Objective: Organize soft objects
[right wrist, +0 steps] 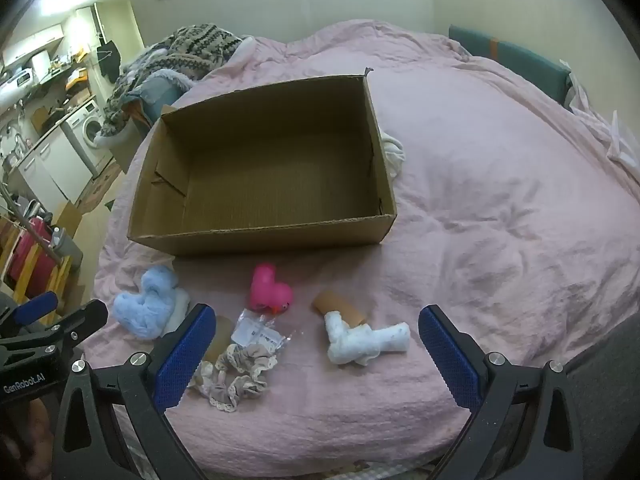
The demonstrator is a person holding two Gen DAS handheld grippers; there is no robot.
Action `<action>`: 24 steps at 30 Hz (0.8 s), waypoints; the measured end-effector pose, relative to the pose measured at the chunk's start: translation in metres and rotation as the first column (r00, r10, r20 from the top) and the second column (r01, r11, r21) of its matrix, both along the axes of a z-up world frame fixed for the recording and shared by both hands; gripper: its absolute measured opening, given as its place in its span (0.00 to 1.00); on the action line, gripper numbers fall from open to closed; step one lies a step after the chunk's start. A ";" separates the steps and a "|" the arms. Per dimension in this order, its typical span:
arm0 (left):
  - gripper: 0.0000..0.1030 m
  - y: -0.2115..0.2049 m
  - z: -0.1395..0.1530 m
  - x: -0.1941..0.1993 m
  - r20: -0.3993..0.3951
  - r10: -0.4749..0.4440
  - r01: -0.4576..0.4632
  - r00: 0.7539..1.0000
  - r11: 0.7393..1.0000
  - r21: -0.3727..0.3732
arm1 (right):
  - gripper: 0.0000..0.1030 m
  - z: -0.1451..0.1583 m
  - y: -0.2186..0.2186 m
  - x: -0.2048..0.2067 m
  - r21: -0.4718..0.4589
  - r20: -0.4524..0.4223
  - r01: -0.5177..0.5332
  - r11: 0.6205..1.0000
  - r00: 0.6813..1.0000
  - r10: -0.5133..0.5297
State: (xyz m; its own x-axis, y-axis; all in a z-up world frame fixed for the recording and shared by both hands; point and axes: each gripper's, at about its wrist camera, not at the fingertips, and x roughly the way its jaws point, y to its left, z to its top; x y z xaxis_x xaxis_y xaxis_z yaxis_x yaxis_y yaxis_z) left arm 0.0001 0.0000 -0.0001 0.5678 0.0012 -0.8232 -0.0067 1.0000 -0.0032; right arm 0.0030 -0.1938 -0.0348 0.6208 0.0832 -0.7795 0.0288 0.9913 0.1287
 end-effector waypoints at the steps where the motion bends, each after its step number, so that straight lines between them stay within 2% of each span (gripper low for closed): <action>1: 0.99 0.000 0.000 0.000 0.001 0.001 -0.001 1.000 1.000 0.004 | 1.00 0.000 0.000 0.000 0.004 -0.001 -0.001 1.000 1.000 0.001; 24: 0.99 0.002 -0.002 0.001 -0.008 0.003 -0.003 1.000 1.000 -0.010 | 1.00 0.000 0.000 0.000 0.006 -0.004 0.001 1.000 1.000 -0.001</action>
State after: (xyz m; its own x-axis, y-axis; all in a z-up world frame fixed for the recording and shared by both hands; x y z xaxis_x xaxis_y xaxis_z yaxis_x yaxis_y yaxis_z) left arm 0.0010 0.0016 -0.0025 0.5616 -0.0052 -0.8274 -0.0097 0.9999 -0.0128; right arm 0.0028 -0.1942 -0.0344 0.6179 0.0873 -0.7814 0.0305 0.9904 0.1348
